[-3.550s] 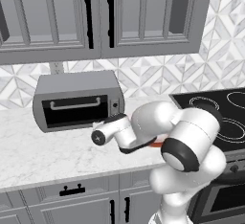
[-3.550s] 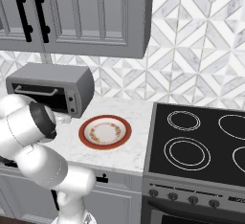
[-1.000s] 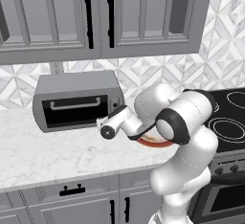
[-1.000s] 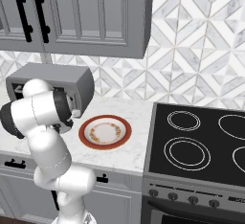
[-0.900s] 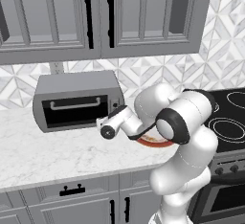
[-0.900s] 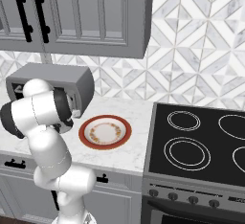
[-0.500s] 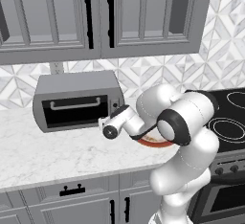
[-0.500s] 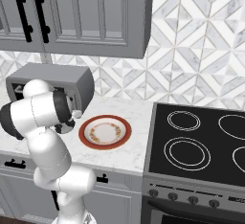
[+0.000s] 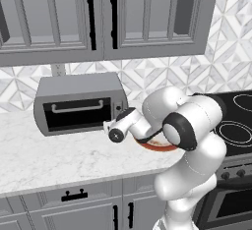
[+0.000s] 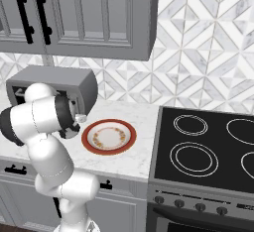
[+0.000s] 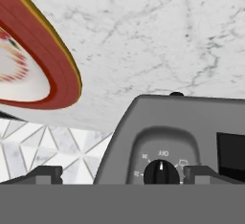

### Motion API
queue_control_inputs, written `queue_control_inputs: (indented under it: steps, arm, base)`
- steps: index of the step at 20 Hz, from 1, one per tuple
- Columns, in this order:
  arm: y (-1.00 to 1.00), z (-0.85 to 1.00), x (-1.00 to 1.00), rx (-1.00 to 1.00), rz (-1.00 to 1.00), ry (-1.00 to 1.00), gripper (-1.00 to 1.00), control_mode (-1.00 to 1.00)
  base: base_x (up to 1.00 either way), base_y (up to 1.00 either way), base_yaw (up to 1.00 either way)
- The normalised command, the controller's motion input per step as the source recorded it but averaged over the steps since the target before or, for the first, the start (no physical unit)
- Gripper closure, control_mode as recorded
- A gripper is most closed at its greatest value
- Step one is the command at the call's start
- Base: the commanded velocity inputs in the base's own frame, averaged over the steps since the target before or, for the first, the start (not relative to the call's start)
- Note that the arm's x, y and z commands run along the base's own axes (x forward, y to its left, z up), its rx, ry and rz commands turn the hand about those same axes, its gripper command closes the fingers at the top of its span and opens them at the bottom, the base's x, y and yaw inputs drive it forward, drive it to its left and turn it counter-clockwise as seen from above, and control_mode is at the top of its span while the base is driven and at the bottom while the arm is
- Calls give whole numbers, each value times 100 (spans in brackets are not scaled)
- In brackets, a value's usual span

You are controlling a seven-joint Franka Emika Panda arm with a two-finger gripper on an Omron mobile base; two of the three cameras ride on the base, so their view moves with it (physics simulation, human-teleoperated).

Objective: Pick up the kebab skewer and baguette bread, and place them inside the toaster oven. Close the toaster oven door and start by setting the timer.

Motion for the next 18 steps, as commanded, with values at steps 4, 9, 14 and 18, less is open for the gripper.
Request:
queue_control_inputs:
  steps: [4, 9, 14, 18]
  arm:
    - [-3, -13, 1, 0, 0, 0, -100, -100]
    - [-17, -15, 0, 0, 0, 0, -100, -100]
    - [0, -8, 0, 0, 0, 0, -100, -100]
    - [2, -9, 0, 0, 0, -7, -100, -100]
  base:
    - [0, 0, 0]
    - [0, 0, 0]
    - [0, 0, 0]
    - [0, 0, 0]
